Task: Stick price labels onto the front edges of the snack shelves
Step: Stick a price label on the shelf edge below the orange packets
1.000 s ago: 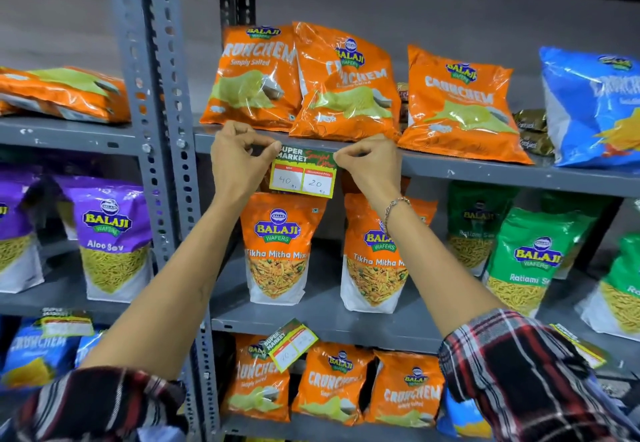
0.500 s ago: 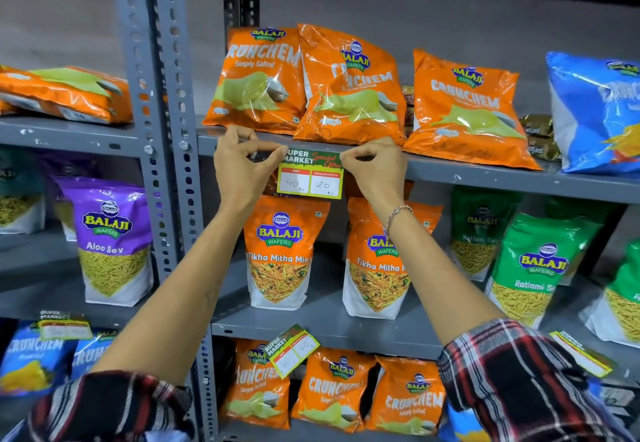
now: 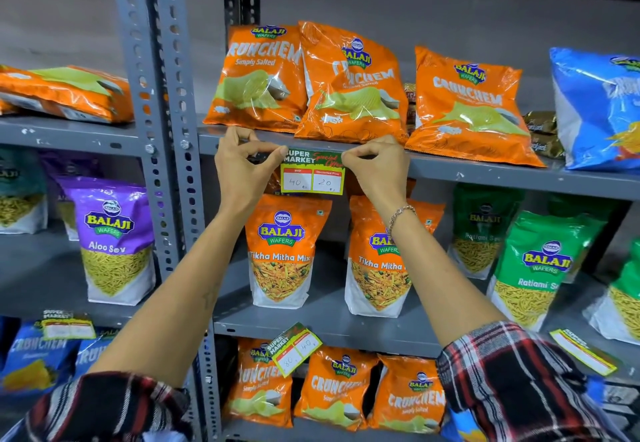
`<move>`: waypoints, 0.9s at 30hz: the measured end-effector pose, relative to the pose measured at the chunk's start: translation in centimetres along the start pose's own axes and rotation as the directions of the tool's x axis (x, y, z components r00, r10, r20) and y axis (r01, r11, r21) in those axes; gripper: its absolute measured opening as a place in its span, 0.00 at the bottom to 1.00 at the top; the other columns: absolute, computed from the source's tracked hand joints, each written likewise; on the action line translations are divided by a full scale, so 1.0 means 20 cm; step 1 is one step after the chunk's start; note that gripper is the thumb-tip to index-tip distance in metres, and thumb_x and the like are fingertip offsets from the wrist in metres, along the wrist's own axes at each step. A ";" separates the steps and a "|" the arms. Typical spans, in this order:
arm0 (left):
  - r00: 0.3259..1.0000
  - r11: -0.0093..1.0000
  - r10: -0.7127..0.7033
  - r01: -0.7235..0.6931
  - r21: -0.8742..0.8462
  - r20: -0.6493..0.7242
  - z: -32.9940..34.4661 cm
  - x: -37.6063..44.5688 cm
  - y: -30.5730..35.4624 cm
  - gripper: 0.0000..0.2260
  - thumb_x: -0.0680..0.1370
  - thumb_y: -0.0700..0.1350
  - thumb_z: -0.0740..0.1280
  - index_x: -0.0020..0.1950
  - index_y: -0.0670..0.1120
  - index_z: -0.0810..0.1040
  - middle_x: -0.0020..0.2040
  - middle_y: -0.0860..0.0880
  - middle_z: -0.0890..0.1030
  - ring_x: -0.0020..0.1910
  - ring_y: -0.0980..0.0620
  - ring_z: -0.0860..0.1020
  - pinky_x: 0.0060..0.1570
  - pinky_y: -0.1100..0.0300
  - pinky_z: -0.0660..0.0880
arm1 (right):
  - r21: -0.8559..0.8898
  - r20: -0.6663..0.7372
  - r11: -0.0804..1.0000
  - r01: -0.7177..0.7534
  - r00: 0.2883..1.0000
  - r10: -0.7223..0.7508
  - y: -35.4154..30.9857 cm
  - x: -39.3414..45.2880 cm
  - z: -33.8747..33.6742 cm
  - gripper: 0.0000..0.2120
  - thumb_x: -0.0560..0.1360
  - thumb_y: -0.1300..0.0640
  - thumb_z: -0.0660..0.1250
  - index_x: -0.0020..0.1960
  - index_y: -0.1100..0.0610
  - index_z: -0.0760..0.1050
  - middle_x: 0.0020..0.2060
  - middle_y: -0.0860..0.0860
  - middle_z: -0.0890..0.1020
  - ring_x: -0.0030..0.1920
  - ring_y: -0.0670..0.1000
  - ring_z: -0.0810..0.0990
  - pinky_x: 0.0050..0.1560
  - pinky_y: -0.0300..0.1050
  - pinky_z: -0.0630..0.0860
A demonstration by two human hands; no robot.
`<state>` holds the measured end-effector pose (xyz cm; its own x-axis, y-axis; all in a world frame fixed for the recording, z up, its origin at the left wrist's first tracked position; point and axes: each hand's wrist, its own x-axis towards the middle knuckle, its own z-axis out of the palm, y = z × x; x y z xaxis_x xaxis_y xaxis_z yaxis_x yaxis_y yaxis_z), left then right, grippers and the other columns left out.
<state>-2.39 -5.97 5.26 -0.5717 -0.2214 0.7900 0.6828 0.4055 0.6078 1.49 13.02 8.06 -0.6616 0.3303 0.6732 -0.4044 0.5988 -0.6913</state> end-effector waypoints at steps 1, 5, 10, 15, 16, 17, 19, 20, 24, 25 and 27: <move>1.000 1.000 0.000 0.000 0.000 0.002 0.00 0.00 0.00 0.10 0.71 0.50 0.73 0.47 0.46 0.84 0.47 0.50 0.72 0.51 0.51 0.72 0.50 0.49 0.77 | 0.003 0.005 1.000 -0.001 1.000 0.001 0.00 0.00 0.00 0.03 0.68 0.58 0.73 0.40 0.57 0.83 0.44 0.49 0.77 0.44 0.42 0.73 0.35 0.29 0.65; 0.999 1.000 -0.014 0.015 -0.020 0.045 -0.02 0.01 0.00 0.09 0.71 0.49 0.74 0.48 0.46 0.84 0.46 0.54 0.70 0.51 0.52 0.71 0.51 0.49 0.77 | 0.018 0.057 1.000 -0.001 0.998 0.000 0.00 0.00 -0.03 0.02 0.69 0.59 0.73 0.40 0.58 0.83 0.43 0.48 0.75 0.40 0.40 0.72 0.36 0.28 0.66; 0.993 0.998 -0.005 -0.002 0.068 0.116 -0.04 0.04 -0.01 0.09 0.72 0.49 0.72 0.49 0.46 0.83 0.49 0.52 0.70 0.54 0.55 0.68 0.56 0.47 0.76 | -0.061 0.097 0.997 0.050 0.994 -0.044 -0.01 0.01 -0.03 0.05 0.72 0.56 0.71 0.42 0.57 0.82 0.46 0.49 0.74 0.47 0.44 0.71 0.39 0.29 0.65; 0.978 0.978 0.066 -0.103 0.183 0.198 -0.05 0.05 -0.02 0.09 0.75 0.49 0.69 0.50 0.45 0.82 0.51 0.54 0.69 0.56 0.52 0.68 0.57 0.40 0.72 | -0.126 0.118 0.987 0.094 0.990 -0.080 -0.02 0.00 -0.03 0.06 0.74 0.58 0.69 0.39 0.58 0.79 0.48 0.49 0.71 0.49 0.45 0.70 0.45 0.37 0.66; 0.975 0.975 0.078 -0.119 0.190 0.210 -0.05 0.05 -0.02 0.09 0.76 0.48 0.69 0.50 0.45 0.82 0.51 0.53 0.69 0.56 0.51 0.68 0.57 0.40 0.73 | -0.130 0.121 0.987 0.095 0.989 -0.080 -0.02 0.00 -0.02 0.06 0.74 0.58 0.68 0.39 0.59 0.79 0.48 0.49 0.70 0.50 0.45 0.69 0.47 0.39 0.66; 0.972 0.972 0.090 -0.133 0.196 0.215 -0.06 0.05 -0.02 0.09 0.76 0.48 0.69 0.50 0.45 0.82 0.51 0.53 0.69 0.56 0.51 0.68 0.56 0.41 0.74 | -0.135 0.122 0.986 0.094 0.990 -0.078 -0.03 0.00 -0.02 0.06 0.74 0.58 0.68 0.40 0.59 0.79 0.49 0.49 0.70 0.50 0.45 0.69 0.47 0.39 0.67; 0.974 0.965 0.108 -0.150 0.216 0.198 -0.06 0.05 -0.02 0.08 0.75 0.49 0.69 0.49 0.45 0.82 0.52 0.51 0.70 0.57 0.51 0.68 0.55 0.43 0.75 | -0.140 0.125 0.987 0.081 0.990 -0.063 -0.04 0.00 -0.02 0.06 0.74 0.59 0.68 0.40 0.60 0.79 0.49 0.49 0.69 0.50 0.45 0.69 0.48 0.40 0.67; 0.976 0.961 0.115 -0.156 0.229 0.182 -0.06 0.05 -0.02 0.08 0.75 0.49 0.69 0.49 0.45 0.81 0.53 0.49 0.71 0.56 0.52 0.68 0.55 0.46 0.76 | -0.142 0.133 0.987 0.071 0.990 -0.052 -0.04 0.00 -0.02 0.06 0.74 0.60 0.67 0.40 0.61 0.79 0.50 0.50 0.69 0.50 0.45 0.68 0.49 0.40 0.67; 0.978 0.951 0.144 -0.179 0.251 0.154 -0.06 0.06 0.00 0.09 0.75 0.49 0.69 0.49 0.44 0.81 0.54 0.46 0.72 0.55 0.56 0.66 0.52 0.56 0.73 | -0.132 0.184 0.991 0.039 0.983 -0.014 -0.06 0.01 -0.03 0.06 0.75 0.61 0.65 0.41 0.62 0.78 0.53 0.52 0.70 0.52 0.46 0.67 0.51 0.41 0.67; 0.977 0.952 0.146 -0.181 0.248 0.154 -0.06 0.06 0.00 0.09 0.75 0.49 0.69 0.49 0.44 0.81 0.54 0.46 0.72 0.55 0.56 0.66 0.52 0.57 0.73 | -0.139 0.191 0.990 0.039 0.982 -0.012 -0.07 0.02 -0.03 0.06 0.76 0.61 0.65 0.41 0.61 0.78 0.53 0.52 0.69 0.52 0.46 0.67 0.52 0.41 0.67; 0.976 0.947 0.154 -0.190 0.261 0.152 -0.05 0.06 -0.01 0.10 0.75 0.50 0.69 0.49 0.44 0.81 0.54 0.47 0.72 0.54 0.56 0.67 0.52 0.55 0.74 | -0.183 0.173 0.981 0.060 0.985 -0.028 -0.07 0.02 -0.02 0.07 0.76 0.60 0.66 0.39 0.58 0.76 0.54 0.53 0.70 0.53 0.46 0.68 0.52 0.41 0.69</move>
<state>-2.70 -7.26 6.14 -0.5223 -0.0191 0.8526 0.6361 0.6572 0.4044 2.04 12.62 9.33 -0.7491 0.1824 0.6368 -0.3209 0.7411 -0.5898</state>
